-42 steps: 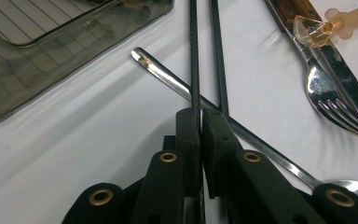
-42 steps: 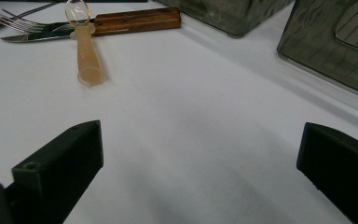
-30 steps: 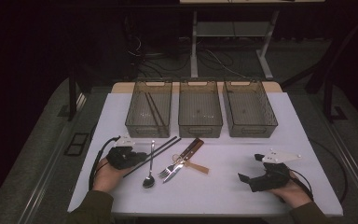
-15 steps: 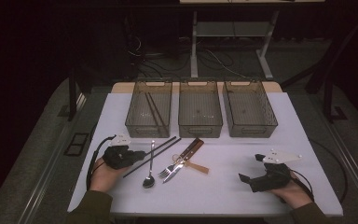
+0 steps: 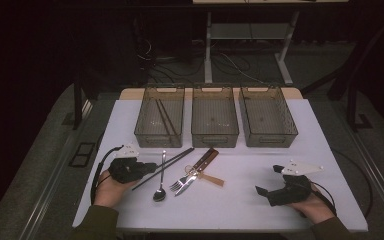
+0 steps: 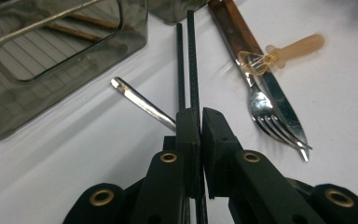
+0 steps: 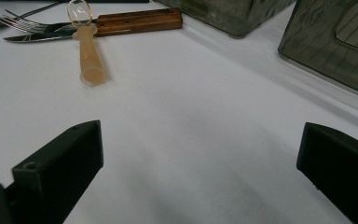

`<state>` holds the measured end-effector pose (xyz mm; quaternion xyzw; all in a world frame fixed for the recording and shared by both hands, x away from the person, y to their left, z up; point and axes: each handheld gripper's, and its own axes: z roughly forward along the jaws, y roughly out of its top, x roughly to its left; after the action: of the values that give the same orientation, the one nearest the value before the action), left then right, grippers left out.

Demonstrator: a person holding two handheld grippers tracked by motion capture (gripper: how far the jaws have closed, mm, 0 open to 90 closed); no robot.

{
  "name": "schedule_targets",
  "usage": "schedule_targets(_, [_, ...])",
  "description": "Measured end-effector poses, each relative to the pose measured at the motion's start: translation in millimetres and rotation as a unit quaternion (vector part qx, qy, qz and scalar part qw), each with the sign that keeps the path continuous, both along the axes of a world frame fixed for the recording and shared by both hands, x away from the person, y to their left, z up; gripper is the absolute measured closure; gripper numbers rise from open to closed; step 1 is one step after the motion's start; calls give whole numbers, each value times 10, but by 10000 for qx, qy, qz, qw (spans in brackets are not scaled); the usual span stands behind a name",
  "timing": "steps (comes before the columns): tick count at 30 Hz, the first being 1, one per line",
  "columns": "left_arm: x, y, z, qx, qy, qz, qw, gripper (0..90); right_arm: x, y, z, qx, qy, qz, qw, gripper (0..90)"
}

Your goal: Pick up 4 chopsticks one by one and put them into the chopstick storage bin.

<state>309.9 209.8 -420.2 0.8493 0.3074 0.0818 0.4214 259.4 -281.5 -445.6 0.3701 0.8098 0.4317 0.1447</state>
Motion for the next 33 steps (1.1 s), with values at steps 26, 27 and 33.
schedule_targets(26, [-74, -28, 315, -575, -270, -117, 9979, 861, 10, 5, -7, -18, -14, 2, 10000, 1])
schedule_targets(27, [-72, -30, 334, -587, -296, -97, 9978, 861, 8, 6, -7, -17, -7, -3, 10000, 1])
schedule_targets(33, [-37, -33, 416, -675, -394, -4, 9969, 860, 14, 6, -9, -26, -20, 17, 10000, 1])
